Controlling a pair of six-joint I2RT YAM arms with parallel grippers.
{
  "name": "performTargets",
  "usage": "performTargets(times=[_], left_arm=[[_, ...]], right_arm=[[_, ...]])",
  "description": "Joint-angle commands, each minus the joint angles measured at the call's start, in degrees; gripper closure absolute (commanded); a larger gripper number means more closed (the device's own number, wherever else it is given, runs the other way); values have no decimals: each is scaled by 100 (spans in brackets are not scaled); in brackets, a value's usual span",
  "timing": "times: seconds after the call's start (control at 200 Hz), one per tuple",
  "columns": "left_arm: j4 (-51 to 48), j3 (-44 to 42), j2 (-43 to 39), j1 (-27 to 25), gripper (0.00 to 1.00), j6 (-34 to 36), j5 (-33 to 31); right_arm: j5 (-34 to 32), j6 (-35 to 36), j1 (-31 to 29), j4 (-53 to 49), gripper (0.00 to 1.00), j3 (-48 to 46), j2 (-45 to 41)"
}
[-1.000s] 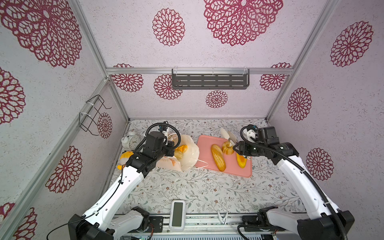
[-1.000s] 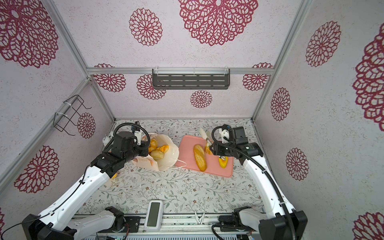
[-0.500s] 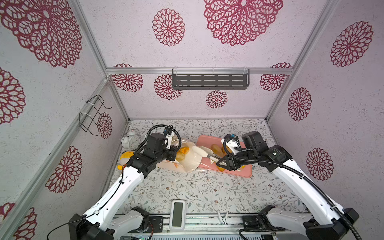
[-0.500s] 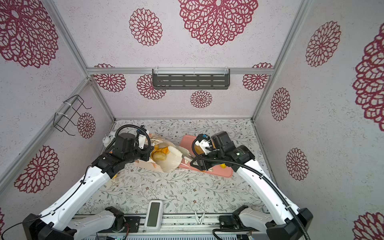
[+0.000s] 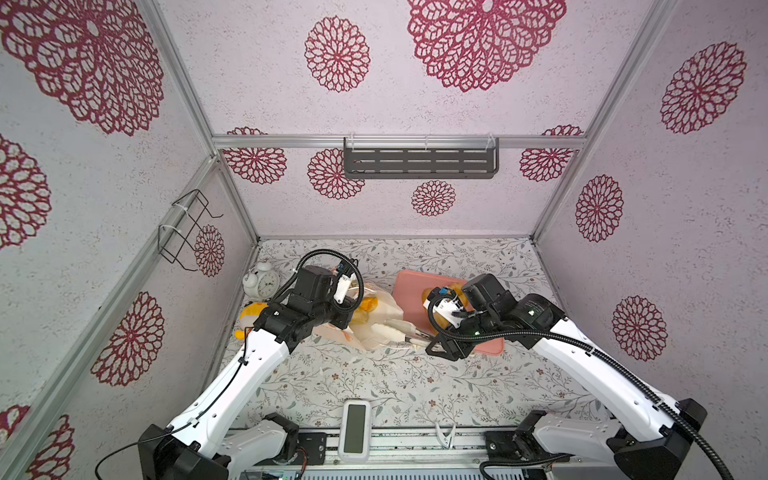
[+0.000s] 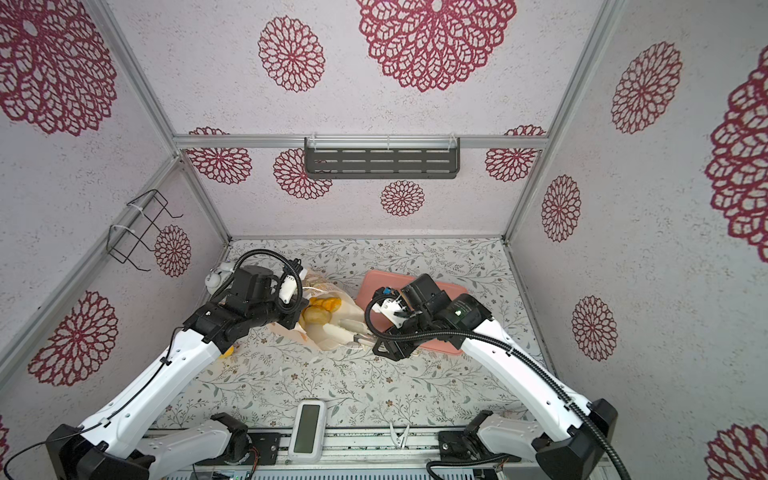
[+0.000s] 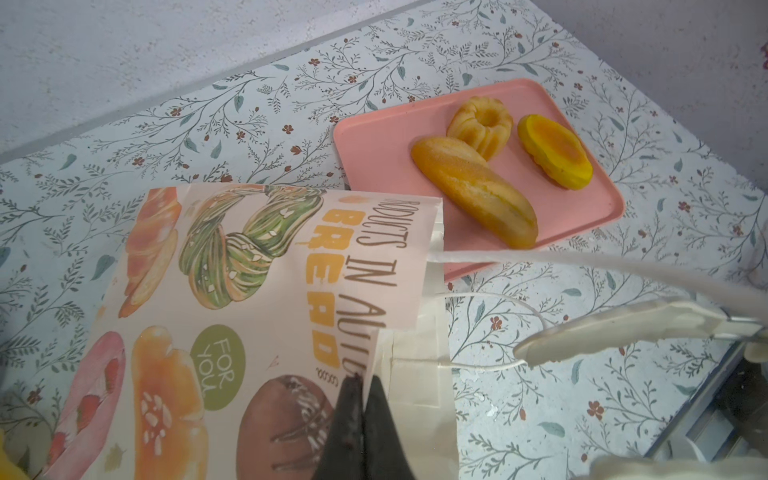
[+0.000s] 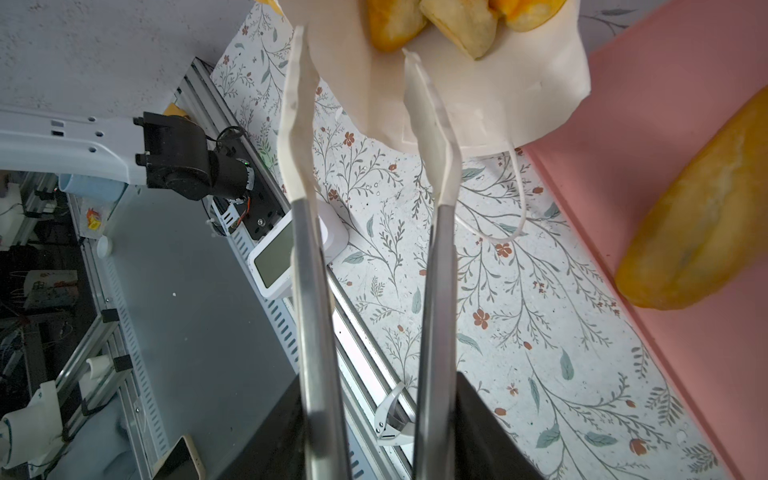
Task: Take the fake bread out of the paper bag
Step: 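Move the open tongs from the tray back to the bag opening with the right gripper, then reach the tongs into the bag and pinch the pale round bun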
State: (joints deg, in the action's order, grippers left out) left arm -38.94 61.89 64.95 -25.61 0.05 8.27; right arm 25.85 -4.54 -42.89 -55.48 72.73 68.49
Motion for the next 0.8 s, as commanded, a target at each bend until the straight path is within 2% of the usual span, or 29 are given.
performTargets(times=[0.0, 0.15, 0.255, 0.47, 0.666, 0.796], left_arm=[[-101, -24, -386, -14, 100, 820, 494], [338, -424, -1055, -8, 100, 1201, 447], [532, -619, -1289, -12, 100, 1100, 279], [506, -635, -1022, -28, 100, 569, 193], [614, -516, -764, -49, 100, 459, 43], [688, -485, -696, -57, 100, 460, 117]], right_arm=[[-315, 30, -128, 137, 49, -4, -191], [-818, -197, -272, 461, 49, -253, -121], [-1068, -368, -454, 905, 49, -476, -86], [-1573, -699, -914, 1477, 49, -666, 165], [-2583, -877, -1449, 1562, 49, -498, 394], [-3207, -829, -1546, 1681, 49, -504, 562]])
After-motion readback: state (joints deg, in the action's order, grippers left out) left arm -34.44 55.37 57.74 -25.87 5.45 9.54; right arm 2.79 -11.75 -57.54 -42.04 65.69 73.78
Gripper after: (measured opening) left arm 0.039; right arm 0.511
